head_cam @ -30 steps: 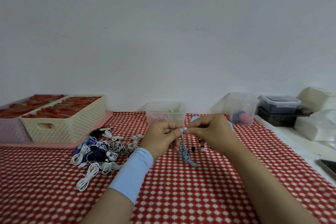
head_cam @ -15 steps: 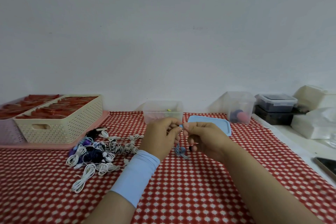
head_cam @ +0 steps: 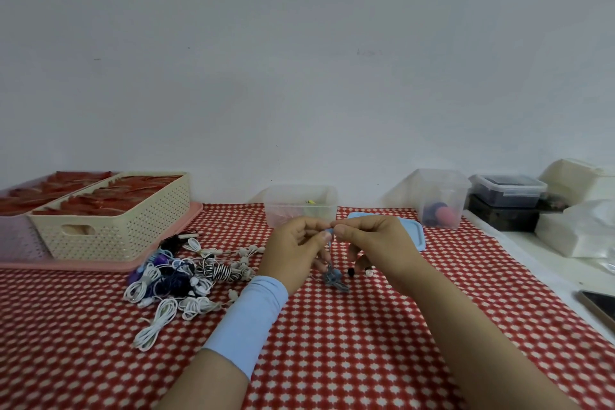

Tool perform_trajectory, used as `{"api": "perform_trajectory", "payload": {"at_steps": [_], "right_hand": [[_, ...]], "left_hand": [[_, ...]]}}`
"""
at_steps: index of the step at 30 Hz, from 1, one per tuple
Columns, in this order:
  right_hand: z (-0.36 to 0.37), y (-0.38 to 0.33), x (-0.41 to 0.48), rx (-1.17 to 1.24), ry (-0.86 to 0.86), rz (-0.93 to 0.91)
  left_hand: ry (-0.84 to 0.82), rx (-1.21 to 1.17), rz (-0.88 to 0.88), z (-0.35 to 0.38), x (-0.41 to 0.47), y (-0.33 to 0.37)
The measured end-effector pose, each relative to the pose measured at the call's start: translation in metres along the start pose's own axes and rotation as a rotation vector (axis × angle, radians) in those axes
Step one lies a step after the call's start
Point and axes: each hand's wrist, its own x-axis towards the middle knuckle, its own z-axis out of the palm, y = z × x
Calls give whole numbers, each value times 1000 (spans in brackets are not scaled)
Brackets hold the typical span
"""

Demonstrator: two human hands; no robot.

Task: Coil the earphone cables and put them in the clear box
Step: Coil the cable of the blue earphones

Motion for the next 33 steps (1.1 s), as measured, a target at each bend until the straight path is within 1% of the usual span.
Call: {"api": "perform_trajectory", "payload": {"at_steps": [7, 10, 15, 22, 29, 33], "right_hand": [[-6, -3, -2, -26, -73, 4], [-6, -2, -2, -55, -64, -18], [-6, -1, -1, 2, -22, -7], [-6, 1, 1, -153, -6, -72], [-10, -13, -6, -267, -66, -104], [-8, -13, -8, -301, 18, -149]], "left_hand": [[-46, -111, -61, 0, -1, 3], [-80, -108, -87, 0, -1, 3], [-92, -114, -107, -1, -1, 4], [-132, -165, -162, -3, -2, 1], [-124, -168, -177, -3, -2, 1], [-98, -171, -147, -3, -4, 3]]}}
